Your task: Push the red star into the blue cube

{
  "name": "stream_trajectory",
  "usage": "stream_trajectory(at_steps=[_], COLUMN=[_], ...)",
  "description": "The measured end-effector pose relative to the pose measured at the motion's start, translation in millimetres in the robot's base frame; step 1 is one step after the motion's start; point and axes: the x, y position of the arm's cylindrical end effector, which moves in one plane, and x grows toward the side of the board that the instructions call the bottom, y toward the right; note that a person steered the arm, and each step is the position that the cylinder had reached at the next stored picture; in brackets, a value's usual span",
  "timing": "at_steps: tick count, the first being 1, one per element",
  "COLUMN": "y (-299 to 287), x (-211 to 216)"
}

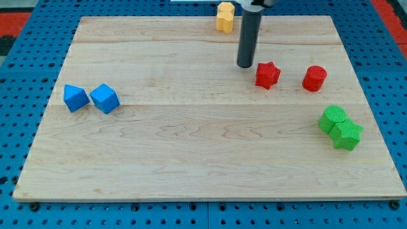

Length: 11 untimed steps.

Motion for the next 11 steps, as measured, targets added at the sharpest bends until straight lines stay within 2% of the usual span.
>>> stream_trajectory(at_steps=[1,2,3,4,7,8,9,10,11], y=[66,160,247,230,86,86,113,84,-17], x=[-5,-7,19,51,44,43,37,18,36])
